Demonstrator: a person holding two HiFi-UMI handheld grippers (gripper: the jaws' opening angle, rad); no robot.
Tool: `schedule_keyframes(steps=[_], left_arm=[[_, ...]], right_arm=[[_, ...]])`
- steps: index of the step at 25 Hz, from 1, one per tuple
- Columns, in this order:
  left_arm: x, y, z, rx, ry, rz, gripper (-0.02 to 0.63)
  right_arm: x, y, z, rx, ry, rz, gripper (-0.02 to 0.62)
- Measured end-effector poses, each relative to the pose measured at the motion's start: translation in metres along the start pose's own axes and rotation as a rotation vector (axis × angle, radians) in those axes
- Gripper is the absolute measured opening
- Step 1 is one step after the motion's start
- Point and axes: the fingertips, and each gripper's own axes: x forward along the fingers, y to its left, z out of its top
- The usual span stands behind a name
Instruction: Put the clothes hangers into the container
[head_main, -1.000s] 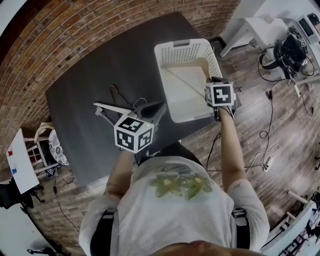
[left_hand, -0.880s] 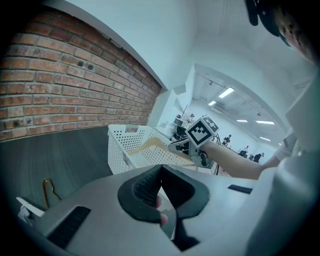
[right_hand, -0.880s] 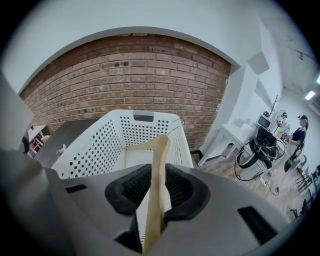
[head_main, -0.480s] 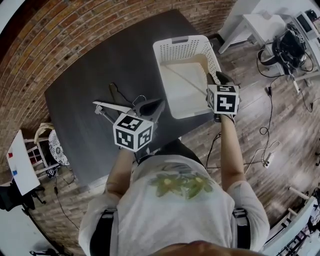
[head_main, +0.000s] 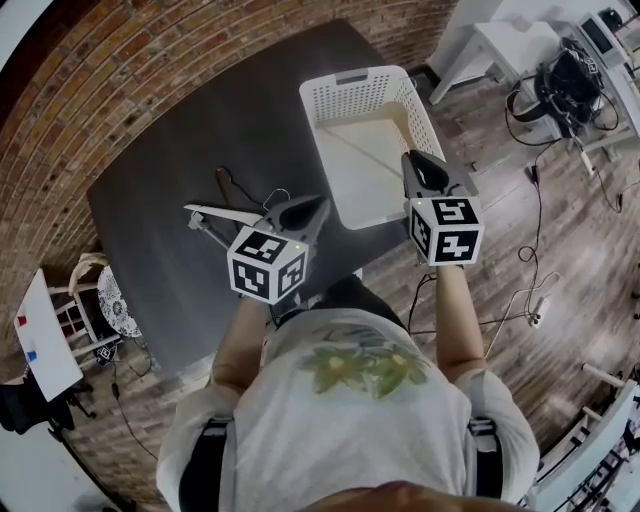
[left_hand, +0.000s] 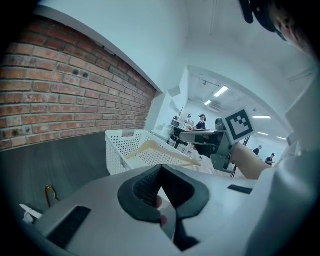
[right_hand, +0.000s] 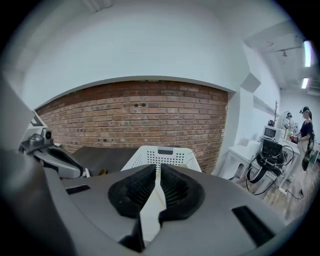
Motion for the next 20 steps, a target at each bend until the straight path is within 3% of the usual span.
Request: schedule_keyframes(steps=[9,15,20], left_arm=[[-0.022,-0.005,-0.006,-0.002,-0.031,0.017,0.029],[-0.048,-0.002,-0.018,-0.020,-0.049,0.047,0.029],[-0.071,0.006,-0.030,-0.037,-0.061,0.086,0.029]], right_arm=[[-0.035,0.055,-0.006,0.028,-0.030,0.093,0.052],[-0.054,0.109,-0.018,-0.014,-0.063,0.176,0.052],[-0.060,0.156,-0.042,-0.022,-0.027,0.258,0.052]])
